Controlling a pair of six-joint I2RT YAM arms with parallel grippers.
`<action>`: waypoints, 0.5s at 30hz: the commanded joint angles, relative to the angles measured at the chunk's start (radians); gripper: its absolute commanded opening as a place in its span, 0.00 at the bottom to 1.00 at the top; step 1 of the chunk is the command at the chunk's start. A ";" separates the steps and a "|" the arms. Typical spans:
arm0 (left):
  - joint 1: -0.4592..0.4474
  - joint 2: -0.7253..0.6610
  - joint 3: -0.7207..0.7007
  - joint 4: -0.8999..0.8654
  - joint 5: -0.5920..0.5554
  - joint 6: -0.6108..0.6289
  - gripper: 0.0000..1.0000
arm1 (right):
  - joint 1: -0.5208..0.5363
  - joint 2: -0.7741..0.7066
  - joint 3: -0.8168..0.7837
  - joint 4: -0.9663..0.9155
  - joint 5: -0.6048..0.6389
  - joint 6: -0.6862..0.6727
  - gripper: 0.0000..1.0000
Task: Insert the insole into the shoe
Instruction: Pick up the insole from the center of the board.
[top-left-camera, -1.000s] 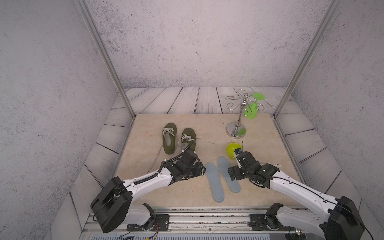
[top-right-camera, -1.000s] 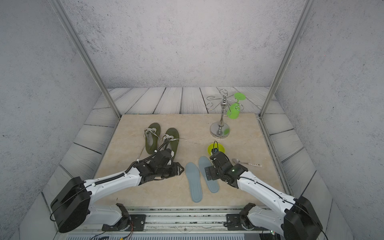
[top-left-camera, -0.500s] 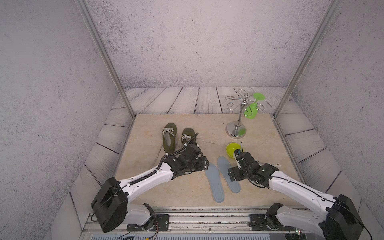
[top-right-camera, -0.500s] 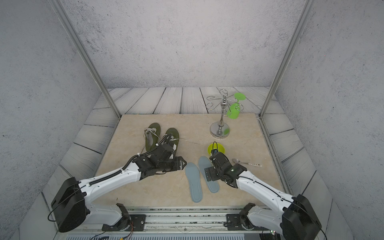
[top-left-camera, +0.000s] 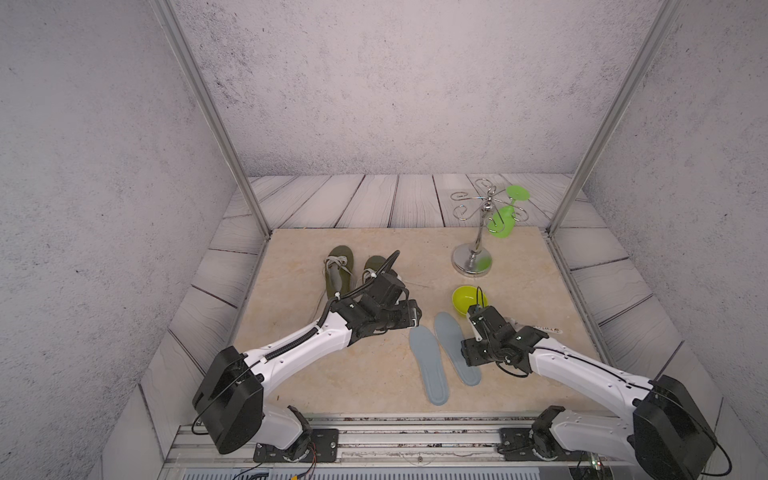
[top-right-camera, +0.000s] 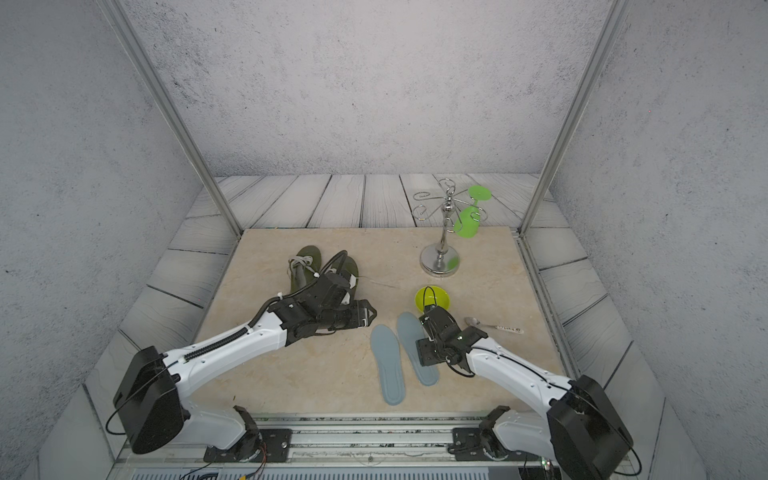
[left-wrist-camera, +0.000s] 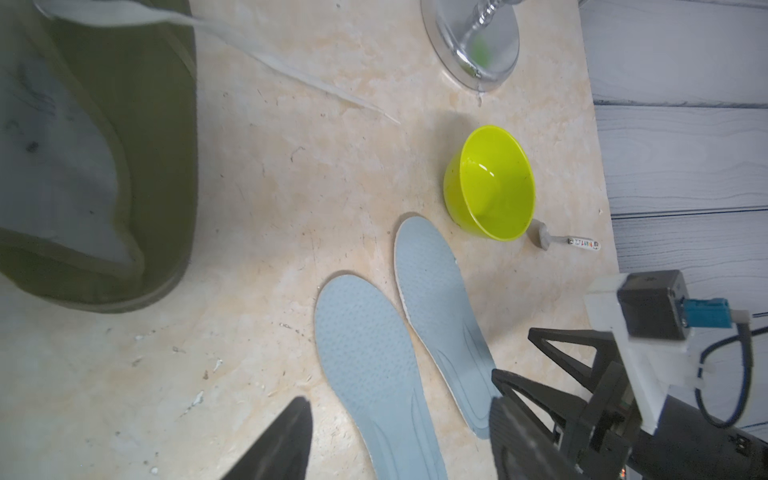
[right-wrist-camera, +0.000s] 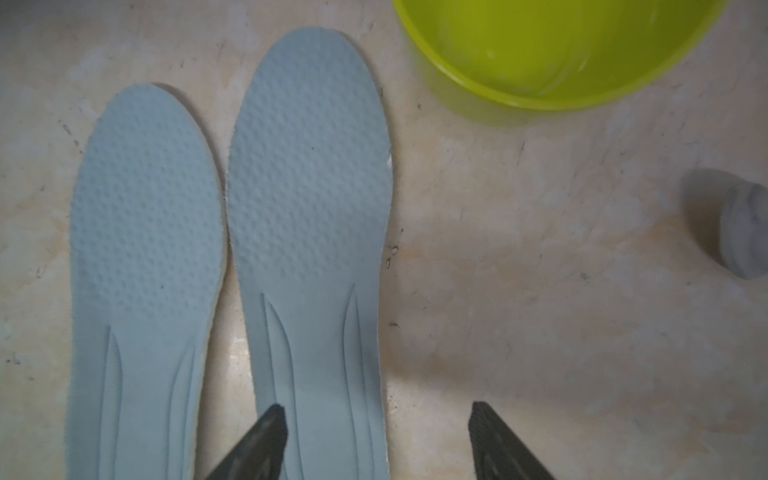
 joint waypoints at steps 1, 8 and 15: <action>0.002 0.016 -0.024 0.042 0.048 -0.039 0.70 | -0.013 0.035 -0.011 0.014 -0.048 0.007 0.63; 0.002 0.063 -0.051 0.096 0.111 -0.076 0.70 | -0.025 0.116 -0.001 0.044 -0.082 -0.010 0.48; 0.002 0.070 -0.054 0.100 0.112 -0.075 0.70 | -0.029 0.166 0.002 0.065 -0.108 -0.018 0.38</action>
